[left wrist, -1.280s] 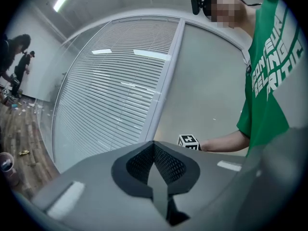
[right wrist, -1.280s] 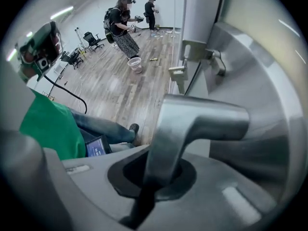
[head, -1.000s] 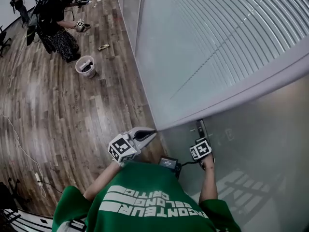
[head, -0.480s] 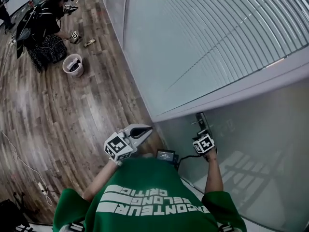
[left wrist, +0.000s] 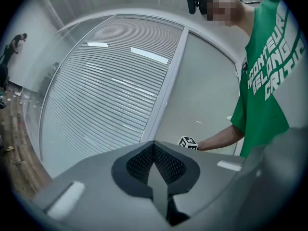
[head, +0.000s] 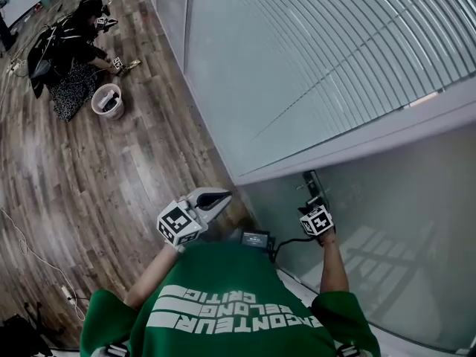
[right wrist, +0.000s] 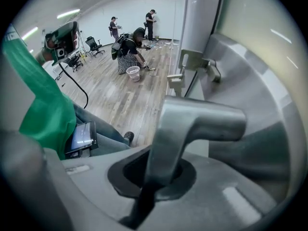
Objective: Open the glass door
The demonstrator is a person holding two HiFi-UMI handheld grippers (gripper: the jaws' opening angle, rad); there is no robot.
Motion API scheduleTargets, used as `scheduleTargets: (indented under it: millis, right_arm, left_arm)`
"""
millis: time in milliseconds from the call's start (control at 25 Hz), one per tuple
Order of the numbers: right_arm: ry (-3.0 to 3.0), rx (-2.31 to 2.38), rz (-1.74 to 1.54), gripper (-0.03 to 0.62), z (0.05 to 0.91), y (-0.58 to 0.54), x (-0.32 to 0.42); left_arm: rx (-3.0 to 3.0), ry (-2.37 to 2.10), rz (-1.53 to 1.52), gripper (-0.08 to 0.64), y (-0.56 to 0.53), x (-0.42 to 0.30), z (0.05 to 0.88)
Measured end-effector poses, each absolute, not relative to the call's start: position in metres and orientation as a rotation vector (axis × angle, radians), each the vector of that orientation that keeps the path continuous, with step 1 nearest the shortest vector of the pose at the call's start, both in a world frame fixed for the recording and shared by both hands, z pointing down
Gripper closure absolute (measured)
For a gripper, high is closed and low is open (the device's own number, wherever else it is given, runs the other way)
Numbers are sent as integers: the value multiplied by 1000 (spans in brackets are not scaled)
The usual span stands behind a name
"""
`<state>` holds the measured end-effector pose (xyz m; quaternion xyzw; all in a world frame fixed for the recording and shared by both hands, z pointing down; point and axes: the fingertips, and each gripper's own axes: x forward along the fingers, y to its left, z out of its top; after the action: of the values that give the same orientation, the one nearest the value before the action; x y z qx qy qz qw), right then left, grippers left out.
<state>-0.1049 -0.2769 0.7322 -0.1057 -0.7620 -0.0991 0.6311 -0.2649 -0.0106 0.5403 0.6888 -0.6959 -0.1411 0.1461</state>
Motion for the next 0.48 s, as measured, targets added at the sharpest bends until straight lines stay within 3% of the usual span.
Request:
scheduleTargets:
  millis: [480]
  right_arm:
    - [-1950, -247, -228, 600, 745, -277, -130]
  left_arm:
    - [1983, -1981, -365, 546, -37, -262, 549]
